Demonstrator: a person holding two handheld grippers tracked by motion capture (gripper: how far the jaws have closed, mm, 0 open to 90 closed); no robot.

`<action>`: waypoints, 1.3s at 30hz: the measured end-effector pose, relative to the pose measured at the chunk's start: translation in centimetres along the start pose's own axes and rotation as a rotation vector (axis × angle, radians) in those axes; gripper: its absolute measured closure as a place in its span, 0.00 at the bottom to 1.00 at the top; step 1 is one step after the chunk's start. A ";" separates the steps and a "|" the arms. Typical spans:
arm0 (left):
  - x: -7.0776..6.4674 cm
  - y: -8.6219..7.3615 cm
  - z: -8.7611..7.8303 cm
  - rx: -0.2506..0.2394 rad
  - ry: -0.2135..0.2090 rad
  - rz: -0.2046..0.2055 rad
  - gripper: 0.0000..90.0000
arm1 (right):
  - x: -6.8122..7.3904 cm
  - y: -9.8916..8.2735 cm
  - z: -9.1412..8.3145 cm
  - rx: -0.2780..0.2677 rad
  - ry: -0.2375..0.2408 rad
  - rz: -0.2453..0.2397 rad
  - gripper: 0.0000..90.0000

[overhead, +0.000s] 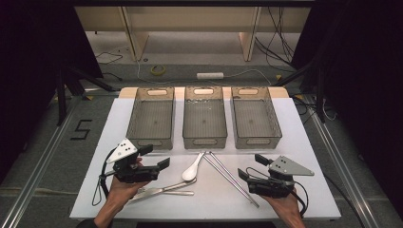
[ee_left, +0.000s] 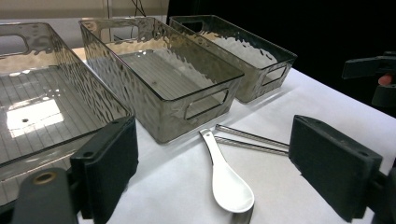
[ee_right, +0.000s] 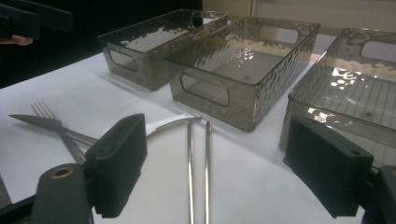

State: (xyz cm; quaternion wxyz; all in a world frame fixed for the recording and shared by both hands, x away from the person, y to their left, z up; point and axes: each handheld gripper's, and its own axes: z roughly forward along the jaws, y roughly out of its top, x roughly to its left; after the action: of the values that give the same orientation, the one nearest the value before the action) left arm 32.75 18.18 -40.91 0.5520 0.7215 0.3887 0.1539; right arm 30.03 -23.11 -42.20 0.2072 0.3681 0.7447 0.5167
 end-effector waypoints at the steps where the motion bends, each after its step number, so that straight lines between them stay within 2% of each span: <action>1: 0.0 0.0 0.0 0.000 0.000 0.000 0.17 | 0.0 0.0 0.0 0.005 0.000 0.001 0.24; 9: 0.0 0.0 0.0 0.001 0.000 0.000 0.17 | 0.0 0.2 0.1 0.038 0.002 -0.011 0.24; 15: 0.0 0.0 0.0 0.001 0.000 0.001 0.17 | -0.1 0.6 0.5 0.080 0.017 -0.031 0.24; 17: 0.0 0.0 0.0 0.000 0.000 -0.001 0.17 | -0.2 0.9 0.6 0.105 0.004 -0.050 0.24; 20: 0.0 0.0 0.0 0.002 0.001 -0.001 0.17 | -0.3 1.2 0.8 0.125 0.011 -0.059 0.24; 25: 0.0 0.0 0.0 0.001 0.000 0.000 0.17 | -0.7 2.5 1.8 0.237 0.016 -0.100 0.25; 28: 0.0 0.0 0.0 0.002 0.000 0.000 0.17 | -0.7 2.9 2.7 0.341 0.044 -0.138 0.26; 29: 0.0 0.0 0.0 0.002 0.001 -0.003 0.17 | -0.7 2.9 2.7 0.341 0.044 -0.138 0.26; 32: 0.0 0.0 0.0 0.000 0.000 0.000 0.17 | -0.7 3.1 3.9 0.437 0.056 -0.163 0.27; 33: -0.1 0.0 0.0 0.000 0.000 0.001 0.17 | -0.7 3.2 4.9 0.515 0.063 -0.174 0.28; 38: -0.1 0.0 0.0 0.002 0.000 0.000 0.17 | -0.6 3.0 6.6 0.659 0.069 -0.223 0.33; 39: -0.1 0.0 0.0 0.003 0.001 0.002 0.17 | -0.6 2.9 6.9 0.685 0.068 -0.219 0.33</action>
State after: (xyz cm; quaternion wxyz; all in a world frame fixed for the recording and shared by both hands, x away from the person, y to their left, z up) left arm 32.72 18.09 -40.89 0.5507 0.7225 0.3885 0.1542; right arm 36.16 -18.73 -42.18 0.1011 0.3169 0.9161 0.2237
